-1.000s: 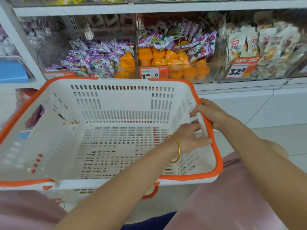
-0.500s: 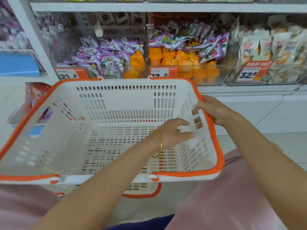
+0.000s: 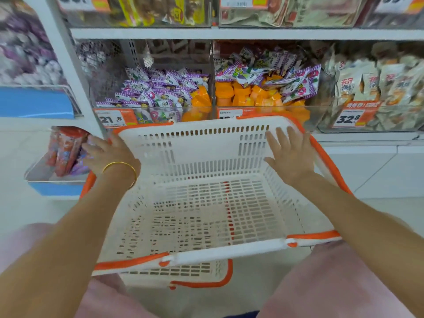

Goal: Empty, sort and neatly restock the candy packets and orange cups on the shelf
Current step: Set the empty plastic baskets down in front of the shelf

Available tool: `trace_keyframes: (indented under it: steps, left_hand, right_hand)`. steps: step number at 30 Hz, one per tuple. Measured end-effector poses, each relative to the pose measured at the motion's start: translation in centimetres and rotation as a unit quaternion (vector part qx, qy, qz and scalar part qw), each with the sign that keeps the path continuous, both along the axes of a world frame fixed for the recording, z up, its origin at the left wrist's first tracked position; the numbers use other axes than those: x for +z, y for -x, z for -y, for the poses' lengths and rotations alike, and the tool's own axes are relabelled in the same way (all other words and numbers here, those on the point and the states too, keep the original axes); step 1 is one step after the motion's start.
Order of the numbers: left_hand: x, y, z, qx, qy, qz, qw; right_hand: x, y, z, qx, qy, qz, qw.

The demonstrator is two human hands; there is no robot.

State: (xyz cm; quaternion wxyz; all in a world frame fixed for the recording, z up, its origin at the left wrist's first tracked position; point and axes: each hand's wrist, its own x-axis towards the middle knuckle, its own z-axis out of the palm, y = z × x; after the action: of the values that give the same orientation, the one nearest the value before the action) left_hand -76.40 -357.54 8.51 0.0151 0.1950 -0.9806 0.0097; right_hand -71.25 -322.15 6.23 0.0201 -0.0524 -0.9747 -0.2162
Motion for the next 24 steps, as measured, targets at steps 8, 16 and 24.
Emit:
trace_keyframes:
  steps: [8,16,24]
  left_hand:
    - [1.4,0.5,5.2,0.017,-0.29,0.054,0.955]
    - [0.9,0.6,7.0,-0.031,-0.445,0.086,0.891]
    - [3.7,-0.9,-0.2,-0.094,-0.488,0.053,0.866]
  right_hand:
    - [-1.1,2.8,6.0,0.103,0.199,0.028,0.974]
    - [0.9,1.0,15.9,0.205,0.469,0.225,0.829]
    - [4.4,-2.9,17.3,0.178,0.503,0.305,0.789]
